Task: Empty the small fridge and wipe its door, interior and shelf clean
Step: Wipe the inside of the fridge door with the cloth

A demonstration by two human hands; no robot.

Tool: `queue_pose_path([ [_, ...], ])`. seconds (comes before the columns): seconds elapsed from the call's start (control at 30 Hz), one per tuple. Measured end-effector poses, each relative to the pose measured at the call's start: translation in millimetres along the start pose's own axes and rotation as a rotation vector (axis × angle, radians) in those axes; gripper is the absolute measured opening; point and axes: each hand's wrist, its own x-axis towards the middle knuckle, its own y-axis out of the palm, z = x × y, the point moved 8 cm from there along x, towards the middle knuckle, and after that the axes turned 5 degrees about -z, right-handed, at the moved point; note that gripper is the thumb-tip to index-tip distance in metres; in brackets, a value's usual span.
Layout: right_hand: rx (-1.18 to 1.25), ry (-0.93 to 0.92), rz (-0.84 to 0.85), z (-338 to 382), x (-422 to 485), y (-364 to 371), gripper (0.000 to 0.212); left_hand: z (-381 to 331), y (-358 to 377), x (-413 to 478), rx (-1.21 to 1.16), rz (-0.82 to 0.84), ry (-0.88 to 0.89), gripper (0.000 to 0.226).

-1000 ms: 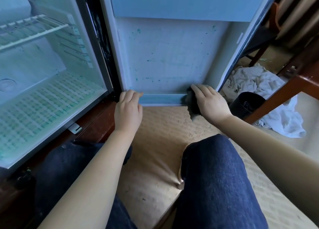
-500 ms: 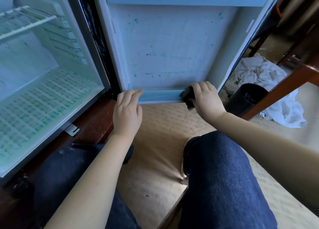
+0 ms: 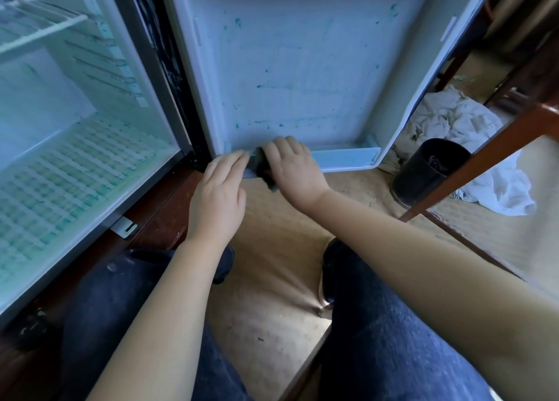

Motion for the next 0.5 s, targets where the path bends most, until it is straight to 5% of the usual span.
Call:
queue_pose_path([
  [0.23,-0.130,0.108,0.105,-122.4,-43.1,-27.9,0.046,2.8,-11.6,3.3,-0.124,-0.073,-0.097,0.032],
  [0.37,-0.114,0.153,0.036,-122.9,-48.8,-29.3,0.042,24.1,-45.3,12.5,-0.193,-0.329,-0.271,0.016],
  [0.5,-0.093,0.164,-0.058,-95.5,-45.5,-28.6,0.028,45.1,-46.8,26.0,-0.350,-0.332,-0.454,0.022],
])
